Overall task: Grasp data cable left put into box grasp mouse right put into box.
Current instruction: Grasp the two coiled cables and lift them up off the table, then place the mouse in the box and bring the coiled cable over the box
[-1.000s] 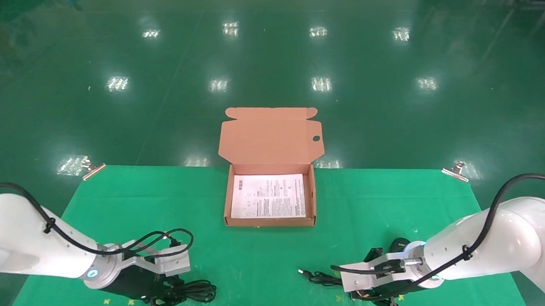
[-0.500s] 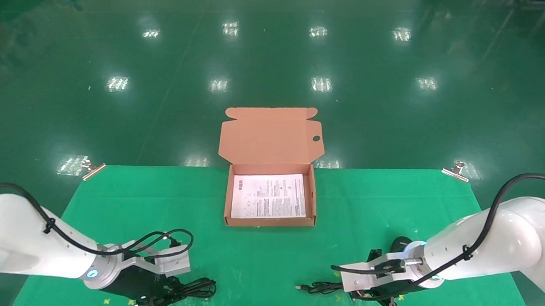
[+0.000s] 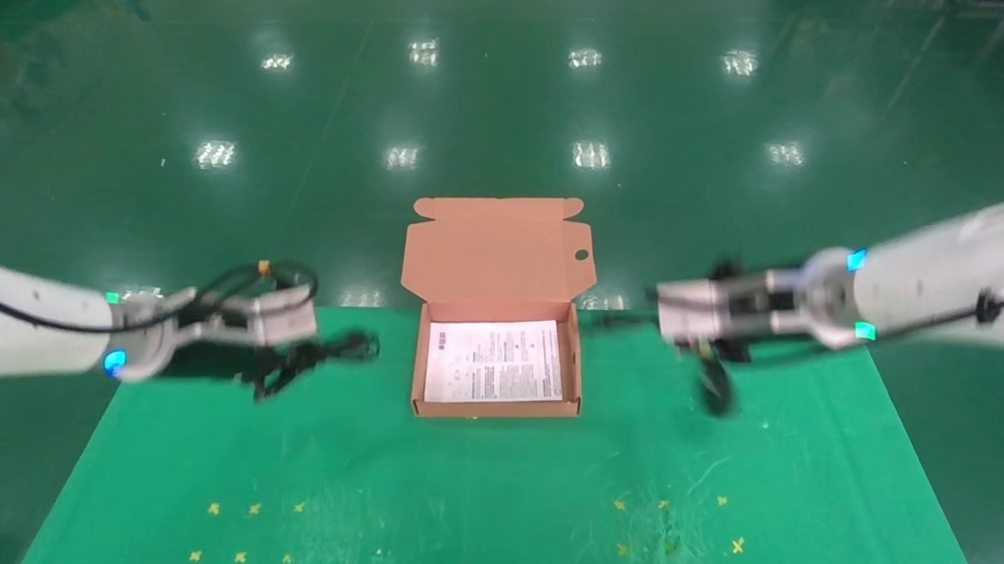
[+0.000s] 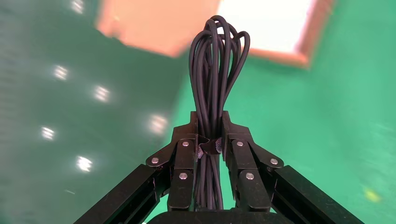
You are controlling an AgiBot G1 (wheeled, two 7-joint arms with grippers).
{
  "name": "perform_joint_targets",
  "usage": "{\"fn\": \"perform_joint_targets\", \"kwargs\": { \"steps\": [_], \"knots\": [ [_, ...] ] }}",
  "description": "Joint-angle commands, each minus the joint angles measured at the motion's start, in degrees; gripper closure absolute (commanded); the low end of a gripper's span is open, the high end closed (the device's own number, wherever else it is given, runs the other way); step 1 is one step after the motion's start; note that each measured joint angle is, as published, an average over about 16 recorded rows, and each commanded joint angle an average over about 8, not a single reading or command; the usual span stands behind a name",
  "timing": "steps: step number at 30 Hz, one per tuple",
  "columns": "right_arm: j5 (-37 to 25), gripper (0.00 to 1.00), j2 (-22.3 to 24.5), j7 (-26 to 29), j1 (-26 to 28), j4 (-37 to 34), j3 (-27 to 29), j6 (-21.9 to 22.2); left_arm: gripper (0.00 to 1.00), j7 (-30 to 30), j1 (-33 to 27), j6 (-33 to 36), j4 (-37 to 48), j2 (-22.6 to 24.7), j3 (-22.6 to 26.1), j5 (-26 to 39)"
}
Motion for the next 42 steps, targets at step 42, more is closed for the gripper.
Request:
{"fn": "perform_joint_targets", "kwargs": {
  "steps": [42],
  "knots": [
    [11.59,1.0,-21.61,-21.62,8.73,-25.16,4.12,15.54,1.0,-13.92,0.62,-8.94,-23.64,-3.83,0.14,16.75]
  ]
}}
